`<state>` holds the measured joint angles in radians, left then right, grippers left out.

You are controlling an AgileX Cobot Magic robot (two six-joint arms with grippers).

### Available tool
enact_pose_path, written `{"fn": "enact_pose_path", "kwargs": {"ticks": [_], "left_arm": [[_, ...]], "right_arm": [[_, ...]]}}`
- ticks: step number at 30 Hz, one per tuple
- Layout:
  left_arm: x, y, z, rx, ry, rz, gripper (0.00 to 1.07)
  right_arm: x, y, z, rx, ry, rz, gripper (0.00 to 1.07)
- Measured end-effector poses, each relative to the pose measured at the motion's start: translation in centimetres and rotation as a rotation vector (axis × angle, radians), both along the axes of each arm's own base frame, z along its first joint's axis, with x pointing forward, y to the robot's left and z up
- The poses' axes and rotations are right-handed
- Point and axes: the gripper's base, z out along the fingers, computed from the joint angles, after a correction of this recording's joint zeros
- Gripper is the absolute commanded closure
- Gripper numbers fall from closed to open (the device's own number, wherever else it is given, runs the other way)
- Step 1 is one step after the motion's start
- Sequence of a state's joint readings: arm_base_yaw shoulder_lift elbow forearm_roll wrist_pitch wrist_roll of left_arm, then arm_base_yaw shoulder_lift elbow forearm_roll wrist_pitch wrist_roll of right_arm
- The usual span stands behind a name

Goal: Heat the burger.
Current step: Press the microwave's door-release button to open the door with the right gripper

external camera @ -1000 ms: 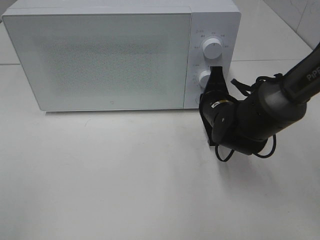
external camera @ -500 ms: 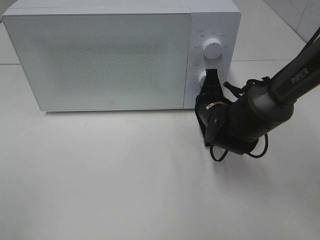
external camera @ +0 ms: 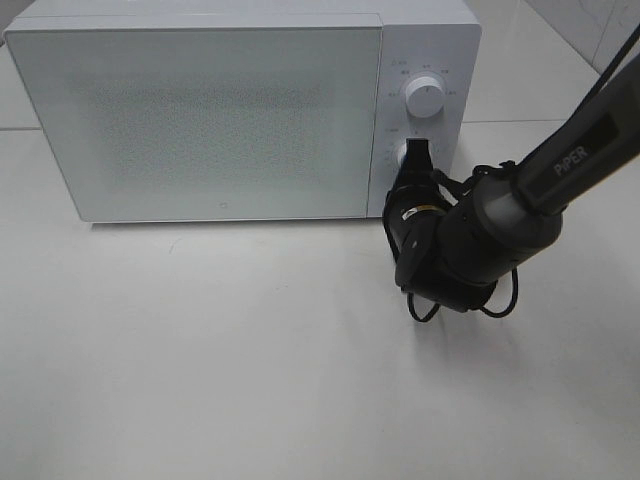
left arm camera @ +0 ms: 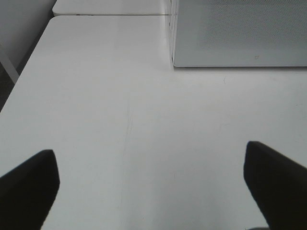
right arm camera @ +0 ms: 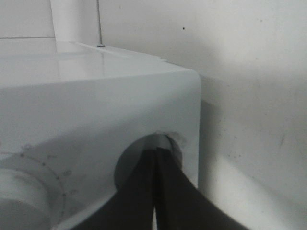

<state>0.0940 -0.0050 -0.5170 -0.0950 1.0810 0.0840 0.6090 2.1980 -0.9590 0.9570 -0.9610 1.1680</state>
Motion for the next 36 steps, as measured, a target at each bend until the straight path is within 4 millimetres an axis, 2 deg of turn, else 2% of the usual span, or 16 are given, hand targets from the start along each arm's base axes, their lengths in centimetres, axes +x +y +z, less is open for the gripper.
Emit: {"fn": "enact_pose_path", "kwargs": {"ticks": [24,36], "left_arm": [[0.0,0.0,0.0,0.0,0.0,0.0,0.09],[0.0,0.0,0.0,0.0,0.0,0.0,0.09]], "right_arm": [[0.51,0.24,-0.08,0.011,-0.04,-0.051,1.07],[-0.07,-0.54,0.79,0.01,0.007,0.039,1.07]]}}
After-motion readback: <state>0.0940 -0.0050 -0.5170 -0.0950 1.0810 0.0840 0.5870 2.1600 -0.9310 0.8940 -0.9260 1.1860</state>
